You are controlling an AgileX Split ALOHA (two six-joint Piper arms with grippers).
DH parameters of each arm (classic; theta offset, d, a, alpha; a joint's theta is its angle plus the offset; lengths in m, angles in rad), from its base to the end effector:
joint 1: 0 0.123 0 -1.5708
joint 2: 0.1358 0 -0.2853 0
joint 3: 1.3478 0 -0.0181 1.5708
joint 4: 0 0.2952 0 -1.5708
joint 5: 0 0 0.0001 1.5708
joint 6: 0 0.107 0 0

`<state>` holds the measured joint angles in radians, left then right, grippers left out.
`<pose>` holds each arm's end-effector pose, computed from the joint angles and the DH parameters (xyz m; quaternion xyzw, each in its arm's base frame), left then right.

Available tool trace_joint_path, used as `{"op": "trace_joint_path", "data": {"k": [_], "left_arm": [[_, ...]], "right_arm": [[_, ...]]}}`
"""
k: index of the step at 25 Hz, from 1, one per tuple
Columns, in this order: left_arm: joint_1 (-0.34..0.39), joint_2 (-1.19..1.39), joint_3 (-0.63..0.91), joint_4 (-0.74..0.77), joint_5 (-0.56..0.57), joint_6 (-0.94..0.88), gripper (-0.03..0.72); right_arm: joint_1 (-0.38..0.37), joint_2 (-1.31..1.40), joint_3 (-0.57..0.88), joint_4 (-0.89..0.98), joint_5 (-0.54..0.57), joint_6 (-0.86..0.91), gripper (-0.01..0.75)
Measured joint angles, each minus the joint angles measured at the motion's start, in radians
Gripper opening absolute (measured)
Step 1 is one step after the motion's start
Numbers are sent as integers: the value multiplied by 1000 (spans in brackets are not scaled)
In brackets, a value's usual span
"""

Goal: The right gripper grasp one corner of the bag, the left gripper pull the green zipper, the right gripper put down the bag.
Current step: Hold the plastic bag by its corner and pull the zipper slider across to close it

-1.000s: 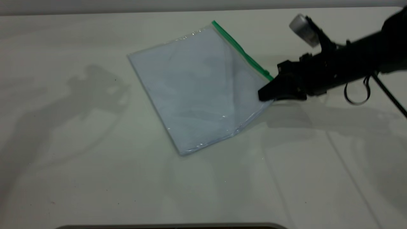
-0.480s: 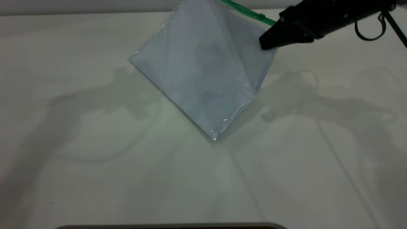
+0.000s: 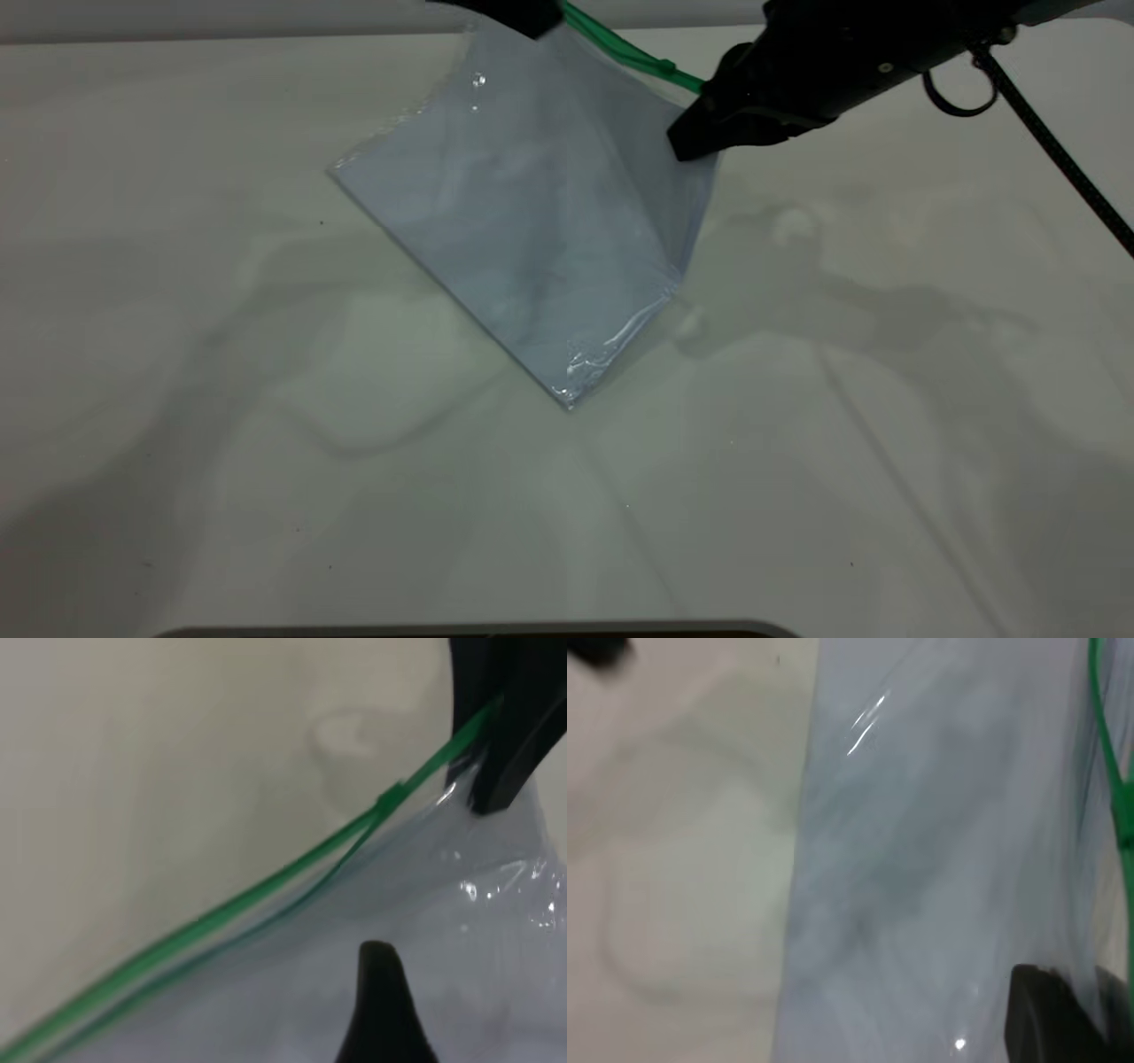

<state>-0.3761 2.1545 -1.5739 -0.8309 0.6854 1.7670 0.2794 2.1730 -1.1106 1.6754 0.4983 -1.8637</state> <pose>0.4539 -0.2331 0.1342 0.6650 0.6550 -0.1249 0.3363 0.3990 0.1675 0.0251 -0.2829 0.8772 0.2483 0.2980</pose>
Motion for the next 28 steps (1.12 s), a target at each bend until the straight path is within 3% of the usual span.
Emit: {"op": "trace_joint_path", "data": {"k": [4,13,28], "left_arm": [[-17,23,-28,-2,-4,60,590],[-53,82,-61,-28,-22,150,590],[-53,180,-156,-107,-65,235,590]], "right_arm": [[1,0,0,85,-6,-67,33],[1,0,0,91,-6,-94,33],[1,0,0,91,19,-96,33]]}}
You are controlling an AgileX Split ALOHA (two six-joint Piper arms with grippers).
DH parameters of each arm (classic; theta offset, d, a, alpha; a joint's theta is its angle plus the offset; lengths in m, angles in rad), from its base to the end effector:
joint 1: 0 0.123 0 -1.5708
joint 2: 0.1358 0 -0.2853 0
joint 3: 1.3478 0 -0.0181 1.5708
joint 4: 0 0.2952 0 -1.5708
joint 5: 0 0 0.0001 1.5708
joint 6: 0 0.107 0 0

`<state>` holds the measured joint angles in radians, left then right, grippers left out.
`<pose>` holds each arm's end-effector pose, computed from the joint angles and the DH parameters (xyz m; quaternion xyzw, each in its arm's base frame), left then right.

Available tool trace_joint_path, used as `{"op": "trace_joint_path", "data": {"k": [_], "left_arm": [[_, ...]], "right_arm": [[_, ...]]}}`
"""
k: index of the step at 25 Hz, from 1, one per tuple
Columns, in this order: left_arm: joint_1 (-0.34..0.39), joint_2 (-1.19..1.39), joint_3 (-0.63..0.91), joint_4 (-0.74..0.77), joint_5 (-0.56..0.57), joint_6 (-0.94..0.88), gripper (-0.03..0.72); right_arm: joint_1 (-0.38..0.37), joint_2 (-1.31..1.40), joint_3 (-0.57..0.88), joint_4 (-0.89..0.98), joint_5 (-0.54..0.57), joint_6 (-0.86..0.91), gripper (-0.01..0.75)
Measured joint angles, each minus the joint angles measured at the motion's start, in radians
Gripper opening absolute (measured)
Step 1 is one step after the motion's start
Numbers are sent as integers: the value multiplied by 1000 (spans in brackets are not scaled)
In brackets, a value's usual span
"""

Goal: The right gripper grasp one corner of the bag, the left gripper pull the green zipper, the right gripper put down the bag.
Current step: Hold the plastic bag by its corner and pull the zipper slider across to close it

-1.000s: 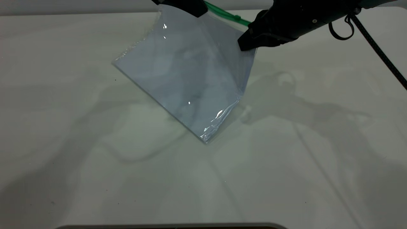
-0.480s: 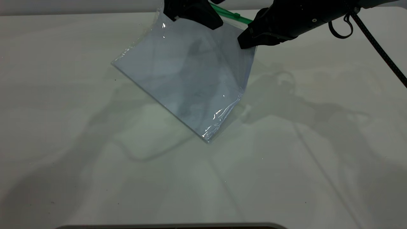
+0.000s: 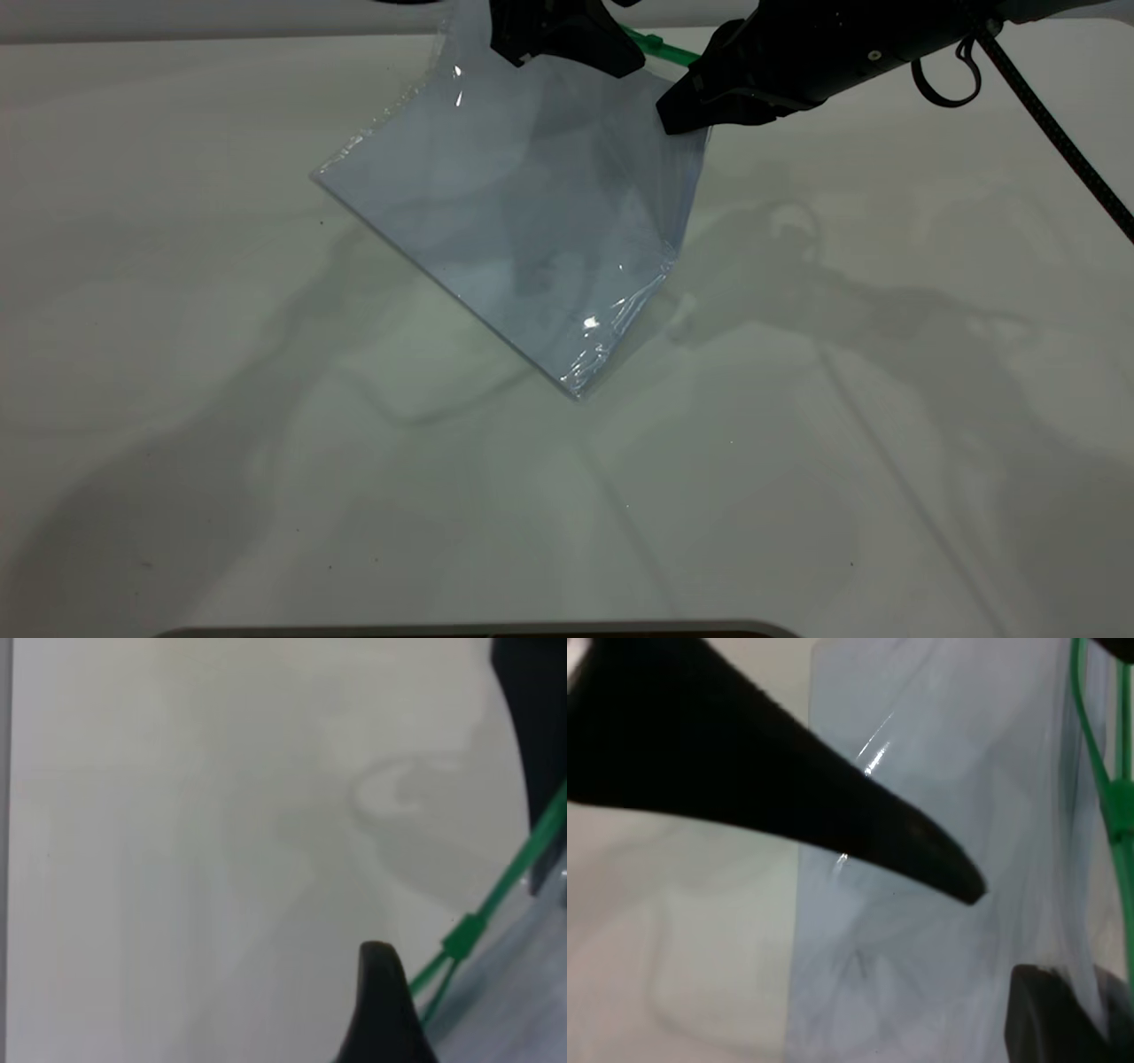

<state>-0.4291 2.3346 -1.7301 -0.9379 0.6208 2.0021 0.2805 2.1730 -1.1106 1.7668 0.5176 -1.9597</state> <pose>0.4759 -0.2730 0.0951 0.7116 0.5867 -0.1016 0.3729 0.4019 0.1699 0.0287 -0.2849 0.8669 0.2542 0.3205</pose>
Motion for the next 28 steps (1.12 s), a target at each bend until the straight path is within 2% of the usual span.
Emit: {"op": "trace_joint_path", "data": {"k": [9,17,25,28], "left_arm": [[-14,12,-11,-68,4,62,582],[-15,27,-11,-78,4,73,462],[-15,52,-11,-90,2,82,432],[-15,52,-11,-92,4,97,383]], "right_arm": [[0,0,0,0,0,0,33],[0,0,0,0,4,0,33],[0,0,0,0,4,0,33],[0,0,0,1,3,0,33]]}}
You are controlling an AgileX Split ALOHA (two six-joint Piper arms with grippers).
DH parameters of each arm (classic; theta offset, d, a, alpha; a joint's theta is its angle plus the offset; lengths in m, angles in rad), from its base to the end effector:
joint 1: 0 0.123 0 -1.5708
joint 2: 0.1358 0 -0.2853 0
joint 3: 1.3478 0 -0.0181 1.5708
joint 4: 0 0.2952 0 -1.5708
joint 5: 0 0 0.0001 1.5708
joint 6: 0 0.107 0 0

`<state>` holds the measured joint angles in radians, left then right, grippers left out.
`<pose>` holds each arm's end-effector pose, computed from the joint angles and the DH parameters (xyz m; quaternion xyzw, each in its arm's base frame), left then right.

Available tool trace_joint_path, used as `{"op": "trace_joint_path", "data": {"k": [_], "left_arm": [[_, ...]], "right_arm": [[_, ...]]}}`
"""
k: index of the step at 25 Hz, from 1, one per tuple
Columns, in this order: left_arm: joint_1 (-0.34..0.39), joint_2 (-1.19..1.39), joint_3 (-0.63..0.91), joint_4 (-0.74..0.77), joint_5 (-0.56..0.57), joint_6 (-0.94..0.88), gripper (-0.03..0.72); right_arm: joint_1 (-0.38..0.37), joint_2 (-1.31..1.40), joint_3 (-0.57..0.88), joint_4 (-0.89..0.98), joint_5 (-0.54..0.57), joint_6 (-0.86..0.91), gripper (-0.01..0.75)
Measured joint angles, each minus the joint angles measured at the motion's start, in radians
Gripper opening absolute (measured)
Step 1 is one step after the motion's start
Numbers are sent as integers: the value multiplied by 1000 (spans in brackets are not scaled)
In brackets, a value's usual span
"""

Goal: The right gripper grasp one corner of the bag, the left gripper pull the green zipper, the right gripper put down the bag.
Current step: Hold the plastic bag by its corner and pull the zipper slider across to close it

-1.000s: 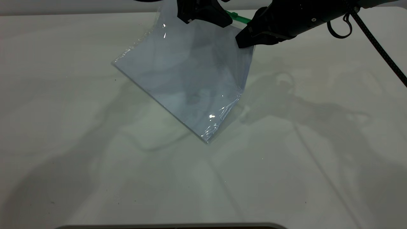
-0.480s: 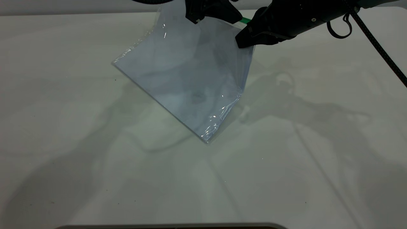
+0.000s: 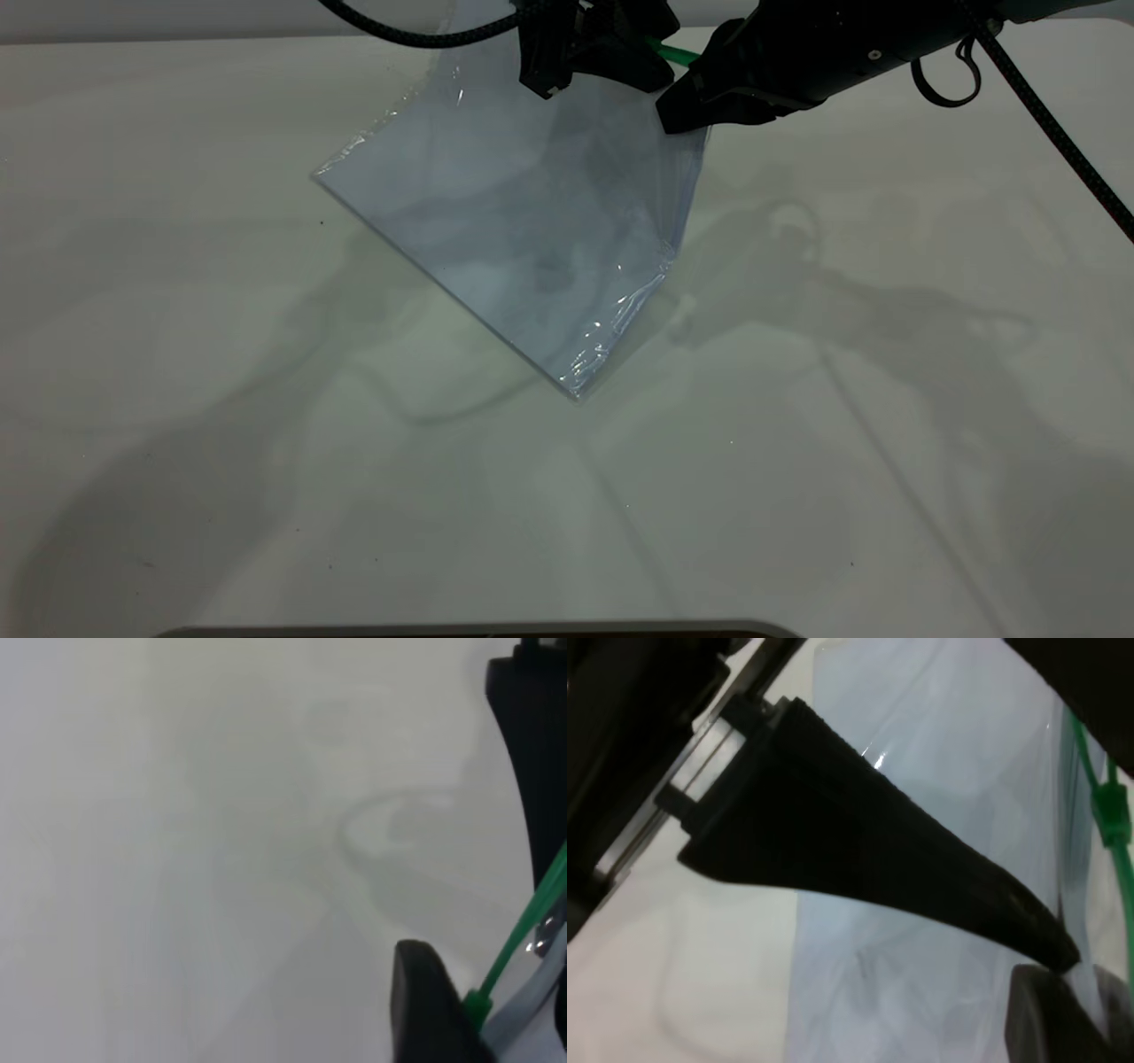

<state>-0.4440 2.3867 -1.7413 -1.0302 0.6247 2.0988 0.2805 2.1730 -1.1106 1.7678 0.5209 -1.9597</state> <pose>0.4725 -0.2843 0.0743 0.7167 0.5735 -0.1200 0.3783 0.4018 0.1702 0.0289 -0.2847 0.8664 0.2559 0.3207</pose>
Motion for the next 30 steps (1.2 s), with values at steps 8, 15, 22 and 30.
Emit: {"op": "trace_joint_path", "data": {"k": [8,15,22,30], "left_arm": [[0,0,0,-1,-12,9,61],[0,0,0,-1,-41,10,56],[31,0,0,-23,-24,8,55],[71,1,0,-34,-18,7,55]], "right_arm": [[-1,0,0,3,-7,0,33],[-1,0,0,23,-11,4,33],[-22,-1,-2,29,21,12,33],[-54,-2,-4,27,66,25,33]]}}
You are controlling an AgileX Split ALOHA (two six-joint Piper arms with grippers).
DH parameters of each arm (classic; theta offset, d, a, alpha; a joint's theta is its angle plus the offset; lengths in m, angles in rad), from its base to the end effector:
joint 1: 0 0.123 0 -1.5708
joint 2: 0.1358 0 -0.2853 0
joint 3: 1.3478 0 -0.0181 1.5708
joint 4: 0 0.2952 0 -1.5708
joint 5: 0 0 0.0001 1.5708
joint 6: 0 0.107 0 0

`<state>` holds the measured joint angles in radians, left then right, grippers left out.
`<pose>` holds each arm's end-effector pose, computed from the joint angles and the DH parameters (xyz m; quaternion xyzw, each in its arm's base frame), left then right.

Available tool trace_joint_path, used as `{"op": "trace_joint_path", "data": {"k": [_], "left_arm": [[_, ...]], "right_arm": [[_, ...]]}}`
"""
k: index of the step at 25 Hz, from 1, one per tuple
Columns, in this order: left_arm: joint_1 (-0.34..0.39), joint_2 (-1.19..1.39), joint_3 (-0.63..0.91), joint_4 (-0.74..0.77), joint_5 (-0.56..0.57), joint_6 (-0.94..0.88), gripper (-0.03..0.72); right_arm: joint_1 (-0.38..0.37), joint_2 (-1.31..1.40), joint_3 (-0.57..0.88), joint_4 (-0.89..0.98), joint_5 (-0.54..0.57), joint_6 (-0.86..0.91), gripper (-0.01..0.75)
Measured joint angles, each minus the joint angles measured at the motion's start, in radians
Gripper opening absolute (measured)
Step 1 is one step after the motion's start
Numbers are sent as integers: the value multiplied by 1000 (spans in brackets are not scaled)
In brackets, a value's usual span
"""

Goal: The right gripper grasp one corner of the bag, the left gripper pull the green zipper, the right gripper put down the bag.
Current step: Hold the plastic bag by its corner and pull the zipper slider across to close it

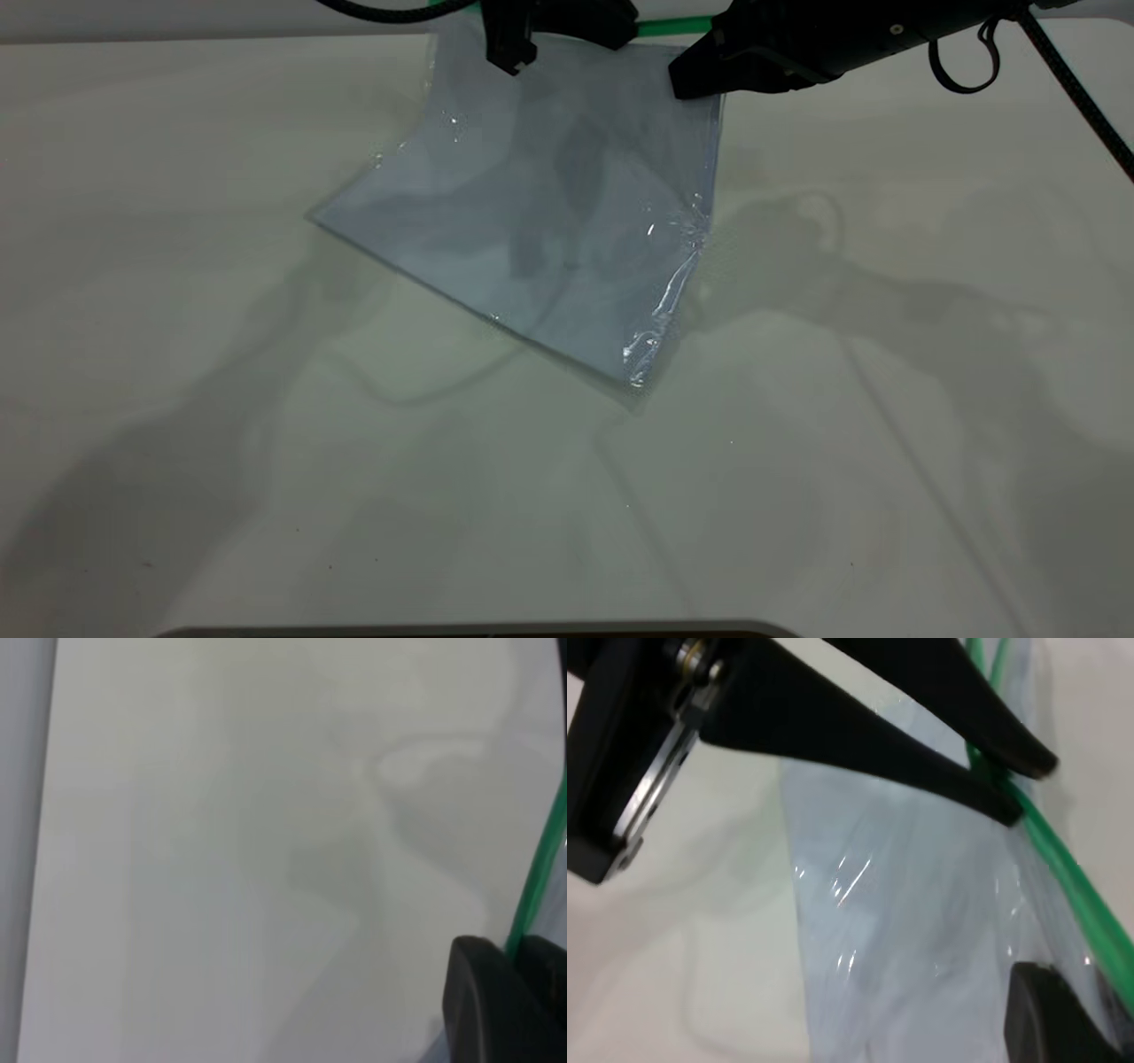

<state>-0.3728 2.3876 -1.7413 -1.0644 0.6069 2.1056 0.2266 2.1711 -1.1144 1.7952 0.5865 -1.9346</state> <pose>0.4938 -0.2505 0.0754 0.6841 0.6059 -0.1059 0.3920 0.4106 0.1540 0.0353 -0.2450 0.8652 0.2840 0.3329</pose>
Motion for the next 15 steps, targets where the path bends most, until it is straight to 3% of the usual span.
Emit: {"op": "trace_joint_path", "data": {"k": [8,15], "left_arm": [[38,4,0,24,-14,-32,55],[66,4,0,216,-35,-240,55]], "right_arm": [[-9,-1,0,-8,8,1,33],[-14,-1,0,-43,-22,4,33]]}}
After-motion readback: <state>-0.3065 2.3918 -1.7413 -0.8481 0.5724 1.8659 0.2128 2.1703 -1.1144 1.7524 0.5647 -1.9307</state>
